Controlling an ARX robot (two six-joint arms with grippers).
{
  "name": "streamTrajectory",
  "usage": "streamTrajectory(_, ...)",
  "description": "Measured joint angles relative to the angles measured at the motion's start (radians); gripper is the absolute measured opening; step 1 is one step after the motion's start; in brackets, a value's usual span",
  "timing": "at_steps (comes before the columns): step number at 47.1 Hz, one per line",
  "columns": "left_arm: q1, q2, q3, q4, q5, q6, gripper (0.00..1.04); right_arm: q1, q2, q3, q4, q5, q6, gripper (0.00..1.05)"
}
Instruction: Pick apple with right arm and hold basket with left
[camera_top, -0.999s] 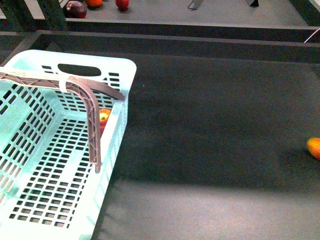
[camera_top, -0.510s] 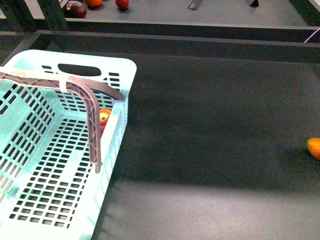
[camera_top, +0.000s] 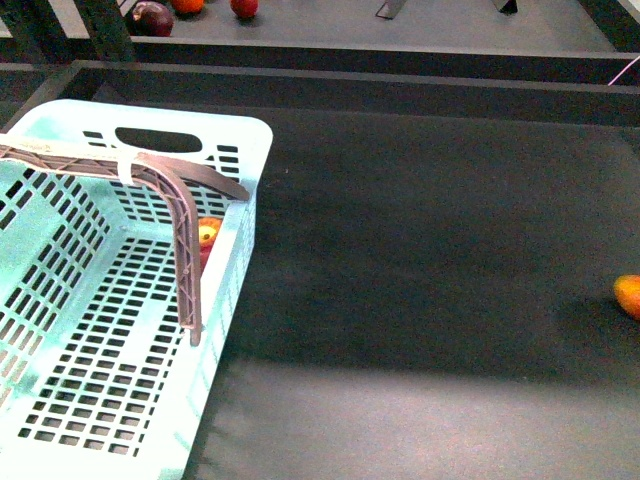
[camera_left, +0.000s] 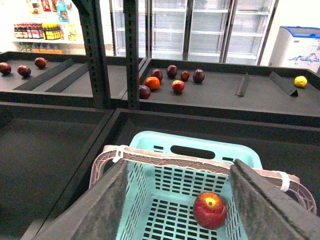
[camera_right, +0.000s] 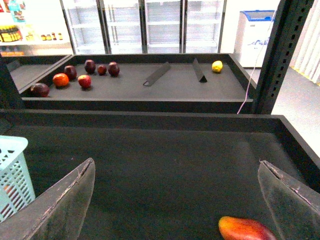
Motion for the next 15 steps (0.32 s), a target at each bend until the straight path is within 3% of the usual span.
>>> streamTrajectory(4,0.000,0.000,0.000,0.000,0.000,0.000,0.81,0.000,0.000,0.000,0.000,0.000,0.000,0.96)
streamTrajectory(7,0.000,0.000,0.000,0.000,0.000,0.000,0.99,0.000,0.000,0.000,0.000,0.000,0.000,0.96)
streamTrajectory(15,0.000,0.000,0.000,0.000,0.000,0.002,0.98,0.000,0.000,0.000,0.000,0.000,0.000,0.96)
